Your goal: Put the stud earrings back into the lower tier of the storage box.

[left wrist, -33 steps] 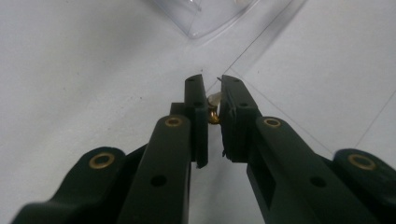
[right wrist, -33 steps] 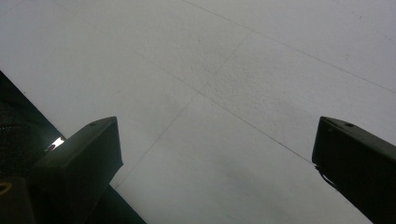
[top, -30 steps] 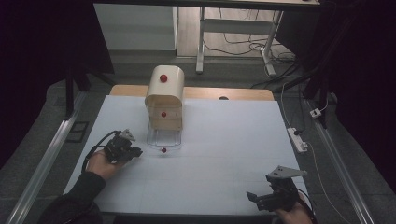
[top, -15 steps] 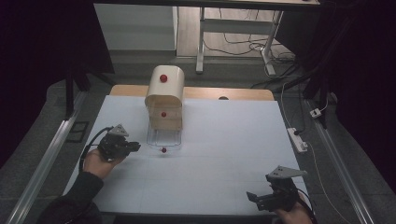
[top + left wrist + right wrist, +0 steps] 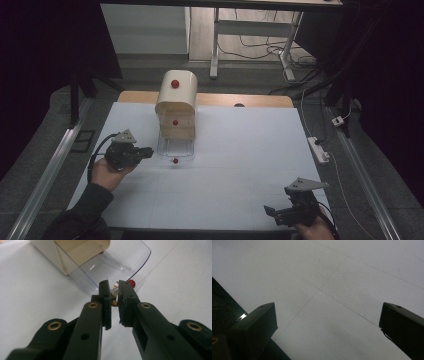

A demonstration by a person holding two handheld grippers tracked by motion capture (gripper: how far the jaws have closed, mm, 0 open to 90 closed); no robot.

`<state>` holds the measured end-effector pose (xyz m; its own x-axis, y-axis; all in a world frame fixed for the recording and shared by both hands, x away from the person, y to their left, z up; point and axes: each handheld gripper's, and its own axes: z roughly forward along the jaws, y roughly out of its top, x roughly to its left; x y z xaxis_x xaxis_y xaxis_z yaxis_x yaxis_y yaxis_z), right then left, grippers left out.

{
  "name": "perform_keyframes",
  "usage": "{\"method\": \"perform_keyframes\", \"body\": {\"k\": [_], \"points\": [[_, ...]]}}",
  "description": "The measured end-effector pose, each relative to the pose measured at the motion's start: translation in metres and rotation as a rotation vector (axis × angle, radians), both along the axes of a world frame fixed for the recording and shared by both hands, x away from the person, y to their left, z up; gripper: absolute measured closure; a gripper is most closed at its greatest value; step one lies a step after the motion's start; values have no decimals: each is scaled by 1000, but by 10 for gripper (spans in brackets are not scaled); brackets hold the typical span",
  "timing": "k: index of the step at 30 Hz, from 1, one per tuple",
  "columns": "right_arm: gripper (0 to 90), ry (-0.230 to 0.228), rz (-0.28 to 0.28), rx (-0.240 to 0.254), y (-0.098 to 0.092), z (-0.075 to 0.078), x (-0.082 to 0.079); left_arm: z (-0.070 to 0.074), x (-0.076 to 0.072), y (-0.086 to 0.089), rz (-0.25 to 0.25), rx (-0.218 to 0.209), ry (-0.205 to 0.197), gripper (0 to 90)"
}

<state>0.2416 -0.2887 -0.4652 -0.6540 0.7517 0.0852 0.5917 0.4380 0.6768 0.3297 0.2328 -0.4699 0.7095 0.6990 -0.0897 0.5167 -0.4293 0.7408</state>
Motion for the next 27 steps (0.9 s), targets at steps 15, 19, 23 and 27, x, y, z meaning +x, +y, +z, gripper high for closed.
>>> {"method": "perform_keyframes", "body": {"k": [15,19,23,27], "points": [[13,9,-1,1,0,-1,1,4,13,-24,-19,-28,2,813],[13,13,-4,2,-1,-1,1,3,18,-32,-19,-18,2,812],[13,15,-6,-3,-1,-1,1,1,24,-38,-21,-14,5,811],[14,19,-9,-7,-1,-1,1,-1,29,-45,-25,-12,7,811]]}}
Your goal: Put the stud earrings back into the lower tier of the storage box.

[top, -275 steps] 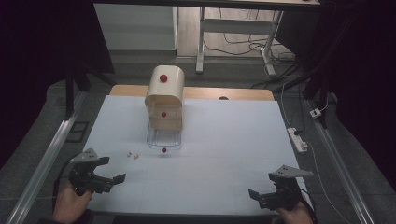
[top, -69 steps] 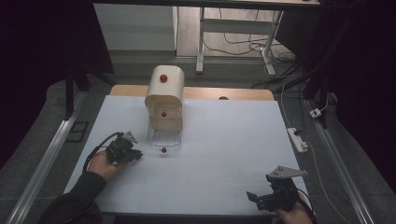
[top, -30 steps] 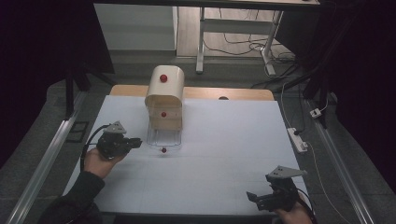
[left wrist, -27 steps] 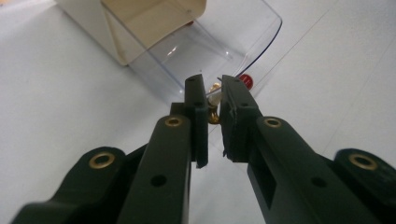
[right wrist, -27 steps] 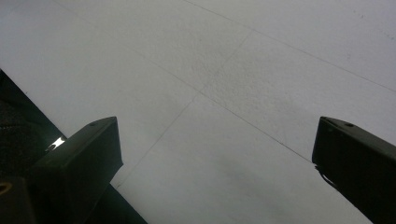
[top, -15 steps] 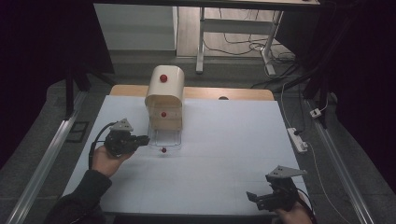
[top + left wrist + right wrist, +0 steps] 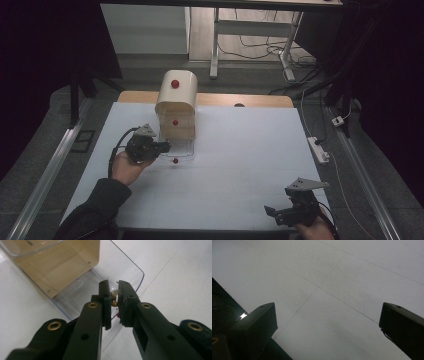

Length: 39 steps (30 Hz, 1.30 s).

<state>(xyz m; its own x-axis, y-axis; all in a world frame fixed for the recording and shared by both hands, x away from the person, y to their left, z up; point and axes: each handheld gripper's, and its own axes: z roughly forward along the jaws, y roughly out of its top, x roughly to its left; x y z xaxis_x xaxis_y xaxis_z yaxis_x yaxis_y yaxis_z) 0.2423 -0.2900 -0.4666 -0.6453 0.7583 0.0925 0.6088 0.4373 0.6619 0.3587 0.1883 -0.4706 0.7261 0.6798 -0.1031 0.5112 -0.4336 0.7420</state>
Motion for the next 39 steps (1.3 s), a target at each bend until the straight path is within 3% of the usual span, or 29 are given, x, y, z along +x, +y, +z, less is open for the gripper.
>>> {"method": "perform_keyframes", "body": {"k": [11,17,30,39], "points": [[14,7,-3,-10,0,0,-2,-9,17,-16,7,27,19,806],[14,6,-3,-12,0,0,-3,-18,21,-23,8,76,27,791],[14,2,3,-10,0,0,-2,-18,19,-19,30,70,27,591],[14,-2,0,-6,0,0,-2,-13,15,-16,37,38,22,385]]}}
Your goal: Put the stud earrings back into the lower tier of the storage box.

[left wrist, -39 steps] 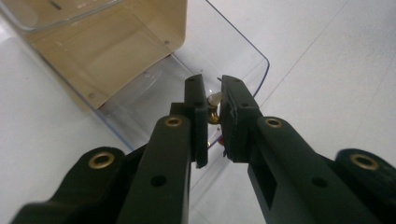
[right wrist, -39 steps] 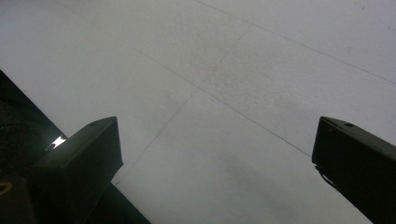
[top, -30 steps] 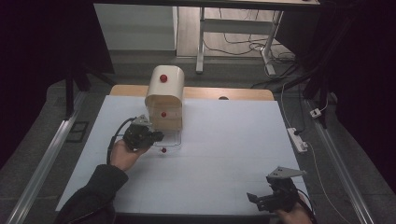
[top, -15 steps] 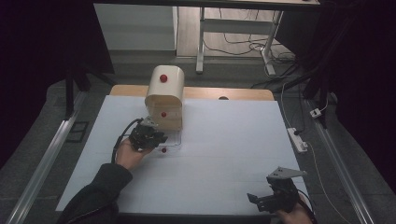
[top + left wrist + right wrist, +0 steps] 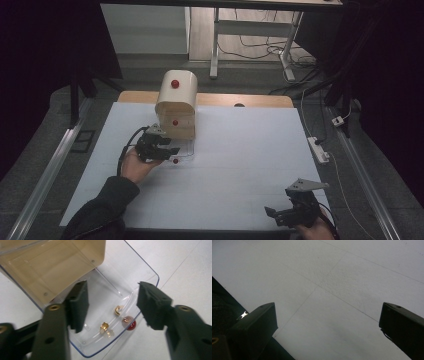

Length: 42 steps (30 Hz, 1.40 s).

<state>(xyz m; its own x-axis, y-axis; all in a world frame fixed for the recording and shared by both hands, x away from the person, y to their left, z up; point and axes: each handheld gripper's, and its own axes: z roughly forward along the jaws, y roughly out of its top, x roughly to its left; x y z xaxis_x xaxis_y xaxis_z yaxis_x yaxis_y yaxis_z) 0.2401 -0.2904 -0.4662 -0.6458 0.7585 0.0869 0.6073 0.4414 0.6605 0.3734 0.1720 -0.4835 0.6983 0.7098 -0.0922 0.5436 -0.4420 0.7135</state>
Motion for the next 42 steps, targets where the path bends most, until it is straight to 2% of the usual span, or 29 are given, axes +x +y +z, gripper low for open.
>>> {"method": "perform_keyframes", "body": {"k": [5,13,20,28,35,42], "points": [[14,-2,0,3,0,0,0,3,-4,5,-8,-37,11,273],[14,-2,0,2,0,0,0,8,-10,11,-23,-57,15,121],[14,-5,6,-1,1,0,-1,9,-14,14,-34,-64,29,61],[14,-8,10,-1,0,1,-1,10,-17,19,-37,-97,38,7],[14,-11,17,4,0,1,-2,12,-20,22,-58,-123,30,0],[13,-10,16,13,0,1,-2,14,-24,25,-61,-135,38,0]]}}
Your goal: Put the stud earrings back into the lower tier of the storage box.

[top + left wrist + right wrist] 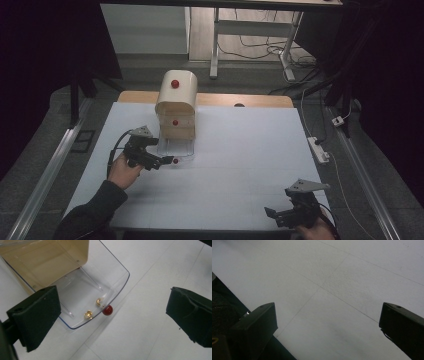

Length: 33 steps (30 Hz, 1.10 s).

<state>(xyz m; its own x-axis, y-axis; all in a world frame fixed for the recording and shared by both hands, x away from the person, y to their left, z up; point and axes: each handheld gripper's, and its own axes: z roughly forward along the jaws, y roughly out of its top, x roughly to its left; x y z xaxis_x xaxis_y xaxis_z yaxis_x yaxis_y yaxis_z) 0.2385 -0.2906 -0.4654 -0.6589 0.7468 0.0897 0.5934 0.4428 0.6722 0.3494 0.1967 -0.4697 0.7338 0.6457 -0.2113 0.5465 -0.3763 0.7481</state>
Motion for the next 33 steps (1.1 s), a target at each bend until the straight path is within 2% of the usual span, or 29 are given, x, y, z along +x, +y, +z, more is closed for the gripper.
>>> {"method": "perform_keyframes", "body": {"k": [4,9,13,22,33], "points": [[12,0,3,-1,0,0,0,1,-3,1,1,0,3,0],[0,2,0,1,0,0,0,3,-6,5,3,-25,8,0],[0,1,-8,4,0,0,0,3,-9,7,2,-29,13,0],[0,-4,-9,13,-1,0,0,6,-19,11,9,-45,2,0],[0,-6,-1,11,0,1,0,10,-34,15,17,-42,-18,0]]}}
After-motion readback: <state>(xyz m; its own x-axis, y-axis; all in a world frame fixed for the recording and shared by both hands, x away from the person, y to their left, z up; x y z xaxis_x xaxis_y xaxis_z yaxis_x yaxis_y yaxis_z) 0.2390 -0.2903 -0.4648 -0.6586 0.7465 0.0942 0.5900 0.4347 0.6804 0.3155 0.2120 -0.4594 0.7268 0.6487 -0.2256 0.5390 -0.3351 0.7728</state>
